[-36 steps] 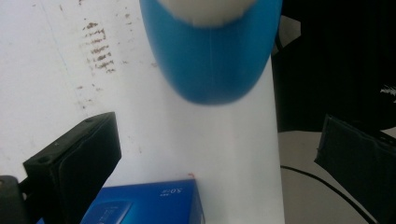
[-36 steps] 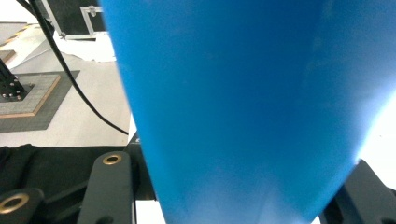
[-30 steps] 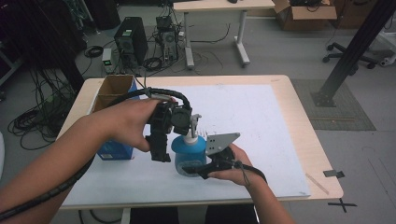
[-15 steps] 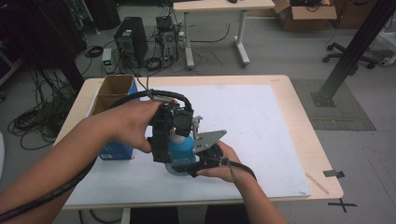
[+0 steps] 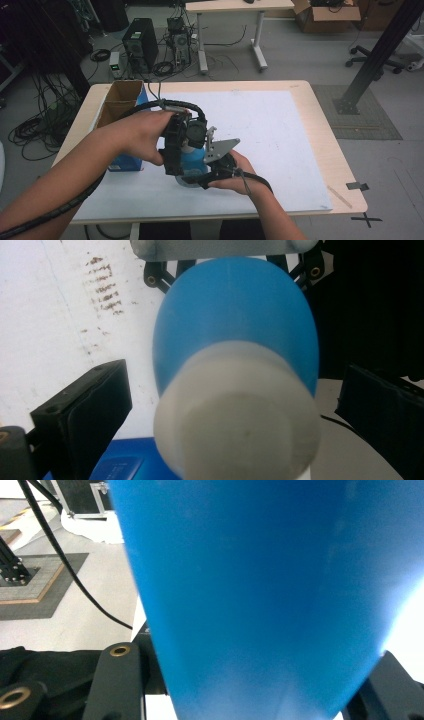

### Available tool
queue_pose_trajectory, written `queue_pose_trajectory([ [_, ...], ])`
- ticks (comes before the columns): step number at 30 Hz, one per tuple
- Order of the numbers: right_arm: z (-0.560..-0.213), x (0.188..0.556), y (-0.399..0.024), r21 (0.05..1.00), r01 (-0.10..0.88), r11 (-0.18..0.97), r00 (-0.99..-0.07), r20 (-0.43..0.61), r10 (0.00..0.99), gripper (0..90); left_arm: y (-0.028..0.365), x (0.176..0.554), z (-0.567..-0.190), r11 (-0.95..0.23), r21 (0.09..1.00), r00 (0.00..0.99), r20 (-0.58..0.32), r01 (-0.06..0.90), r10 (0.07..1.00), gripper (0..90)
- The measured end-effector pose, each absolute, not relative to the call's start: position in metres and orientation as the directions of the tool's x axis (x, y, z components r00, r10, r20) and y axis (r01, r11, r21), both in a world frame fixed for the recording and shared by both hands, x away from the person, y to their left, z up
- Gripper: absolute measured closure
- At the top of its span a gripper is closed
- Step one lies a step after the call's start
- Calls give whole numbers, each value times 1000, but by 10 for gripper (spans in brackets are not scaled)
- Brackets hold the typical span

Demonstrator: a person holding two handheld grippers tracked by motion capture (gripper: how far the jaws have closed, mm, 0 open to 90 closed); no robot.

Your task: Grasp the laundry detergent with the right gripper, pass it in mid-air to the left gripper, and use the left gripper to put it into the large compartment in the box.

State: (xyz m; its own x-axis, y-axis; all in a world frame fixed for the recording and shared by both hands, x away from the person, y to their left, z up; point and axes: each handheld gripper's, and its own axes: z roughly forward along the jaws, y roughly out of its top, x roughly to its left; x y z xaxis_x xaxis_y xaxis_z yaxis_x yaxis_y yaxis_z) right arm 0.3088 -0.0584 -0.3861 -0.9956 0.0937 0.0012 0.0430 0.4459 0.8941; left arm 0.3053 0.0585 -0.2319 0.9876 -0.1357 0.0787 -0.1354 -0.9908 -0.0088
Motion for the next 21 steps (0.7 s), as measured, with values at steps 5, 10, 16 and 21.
queue_pose_trajectory([
  [5,-385,308,-59,893,47,447,-995,4,97,436,58,305,-233,-991,-9,988,70,-134,-134,51],
  [10,-385,308,-60,894,48,446,-995,2,102,435,57,305,-233,-993,-6,991,59,-117,-117,102],
  [16,-385,308,-61,894,48,445,-994,-1,109,435,55,305,-233,-995,-1,993,58,-98,-98,176],
  [21,-383,307,-62,897,49,440,-994,-1,112,435,53,305,-235,-995,-2,992,74,-102,-102,194],
])
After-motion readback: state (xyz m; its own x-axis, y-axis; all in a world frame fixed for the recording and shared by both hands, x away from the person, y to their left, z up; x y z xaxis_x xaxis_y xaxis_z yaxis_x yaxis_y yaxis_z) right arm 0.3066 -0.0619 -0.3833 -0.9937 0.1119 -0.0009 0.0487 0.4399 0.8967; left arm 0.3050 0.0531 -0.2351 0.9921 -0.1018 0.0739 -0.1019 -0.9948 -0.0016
